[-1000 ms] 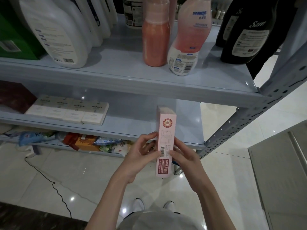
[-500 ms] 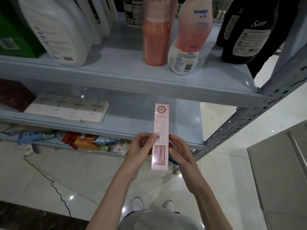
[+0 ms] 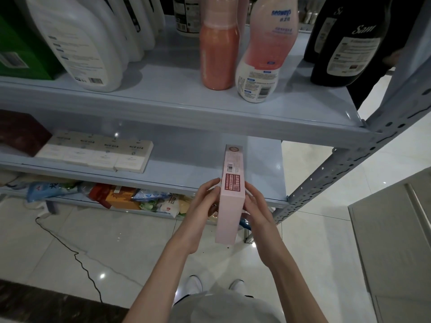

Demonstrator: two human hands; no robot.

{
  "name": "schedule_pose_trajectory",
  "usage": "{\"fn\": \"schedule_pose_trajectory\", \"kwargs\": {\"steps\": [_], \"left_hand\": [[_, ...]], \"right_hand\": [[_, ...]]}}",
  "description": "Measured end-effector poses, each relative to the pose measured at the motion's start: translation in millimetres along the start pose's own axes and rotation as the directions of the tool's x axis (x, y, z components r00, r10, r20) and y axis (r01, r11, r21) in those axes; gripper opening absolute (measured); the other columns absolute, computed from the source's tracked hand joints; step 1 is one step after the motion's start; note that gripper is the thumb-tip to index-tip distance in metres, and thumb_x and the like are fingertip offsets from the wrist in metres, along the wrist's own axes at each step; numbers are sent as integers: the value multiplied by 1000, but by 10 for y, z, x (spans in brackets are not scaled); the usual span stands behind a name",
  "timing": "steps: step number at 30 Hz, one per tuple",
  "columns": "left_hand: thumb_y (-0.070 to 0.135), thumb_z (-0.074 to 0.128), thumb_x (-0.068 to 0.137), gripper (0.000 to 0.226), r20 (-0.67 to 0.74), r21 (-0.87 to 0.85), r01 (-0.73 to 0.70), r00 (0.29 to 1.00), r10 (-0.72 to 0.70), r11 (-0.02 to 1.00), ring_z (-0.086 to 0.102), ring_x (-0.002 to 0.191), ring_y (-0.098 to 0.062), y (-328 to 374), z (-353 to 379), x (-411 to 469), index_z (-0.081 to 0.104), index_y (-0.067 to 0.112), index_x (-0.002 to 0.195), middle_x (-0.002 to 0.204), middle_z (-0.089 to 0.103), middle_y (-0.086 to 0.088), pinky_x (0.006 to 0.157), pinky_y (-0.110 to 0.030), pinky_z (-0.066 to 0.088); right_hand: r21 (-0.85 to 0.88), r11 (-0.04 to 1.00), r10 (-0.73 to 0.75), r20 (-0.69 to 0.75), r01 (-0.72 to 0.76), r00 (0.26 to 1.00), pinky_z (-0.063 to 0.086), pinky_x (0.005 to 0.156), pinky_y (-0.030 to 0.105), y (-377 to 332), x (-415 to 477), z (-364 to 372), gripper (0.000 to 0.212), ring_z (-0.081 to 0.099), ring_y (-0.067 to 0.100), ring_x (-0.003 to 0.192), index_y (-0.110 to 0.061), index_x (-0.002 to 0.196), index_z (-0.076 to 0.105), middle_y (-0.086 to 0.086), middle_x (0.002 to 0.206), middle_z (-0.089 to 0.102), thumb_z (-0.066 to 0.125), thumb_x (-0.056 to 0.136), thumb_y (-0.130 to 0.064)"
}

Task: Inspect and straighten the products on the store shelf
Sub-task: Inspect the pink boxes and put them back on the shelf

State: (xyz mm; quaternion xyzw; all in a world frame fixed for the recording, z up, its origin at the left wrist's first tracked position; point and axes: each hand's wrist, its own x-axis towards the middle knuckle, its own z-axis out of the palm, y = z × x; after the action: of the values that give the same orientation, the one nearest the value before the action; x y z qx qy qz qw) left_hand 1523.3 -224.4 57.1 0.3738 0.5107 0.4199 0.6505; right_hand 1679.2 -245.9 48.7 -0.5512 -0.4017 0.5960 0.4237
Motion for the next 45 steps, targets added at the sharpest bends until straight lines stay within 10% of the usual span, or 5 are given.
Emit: {"fn": "schedule_pose_trajectory", "kwargs": {"steps": [14, 21, 29, 39, 45], "left_hand": [[59, 51, 94, 50, 51, 70, -49, 998, 46, 996, 59, 121, 5, 113, 30, -46, 52, 48, 142, 134, 63, 24, 91, -21, 49], [61, 48, 96, 46, 25, -17, -15, 1000, 16, 1000, 65, 120, -18, 113, 66, -35, 66, 33, 128, 129, 68, 0, 104, -44, 50], [29, 56, 103, 29, 20, 64, -11, 1000, 10, 998, 56, 125, -3, 29, -20, -43, 68, 41, 126, 136, 62, 20, 85, -17, 50], [50, 84, 71, 60, -151, 103, 82, 986, -66, 991, 72, 98, -4, -76, -18, 4, 62, 30, 123, 111, 74, 11, 77, -21, 57], [32, 65, 99, 23, -248, 130, 87, 967, -52, 988, 69, 103, -11, -139, -106, 56, 66, 24, 120, 112, 74, 5, 77, -25, 53]], "right_hand": [[27, 1000, -11, -31, 12, 999, 46, 112, 54, -92, -32, 29, 39, 58, 14, 133, -54, 141, 54, -19, 140, 63, 51, 103, -50], [-19, 1000, -24, -25, 23, 999, 49, 96, 20, -112, -28, 47, 48, 59, -9, 120, -48, 141, 56, -25, 137, 61, 58, 93, -49], [140, 988, 85, -148, -64, 985, 59, 90, 50, -224, 11, -26, 71, 74, 20, 99, -14, 120, 67, -1, 108, 78, 62, 84, -74], [144, 990, 11, -154, 12, 988, 62, 75, 42, -111, 23, -68, 55, 73, 31, 102, -50, 127, 51, 7, 110, 75, 69, 78, -34], [93, 995, -7, -154, 21, 988, 61, 78, 44, -93, 51, -154, 44, 72, 27, 104, -55, 127, 58, 6, 114, 73, 62, 89, -32]]}}
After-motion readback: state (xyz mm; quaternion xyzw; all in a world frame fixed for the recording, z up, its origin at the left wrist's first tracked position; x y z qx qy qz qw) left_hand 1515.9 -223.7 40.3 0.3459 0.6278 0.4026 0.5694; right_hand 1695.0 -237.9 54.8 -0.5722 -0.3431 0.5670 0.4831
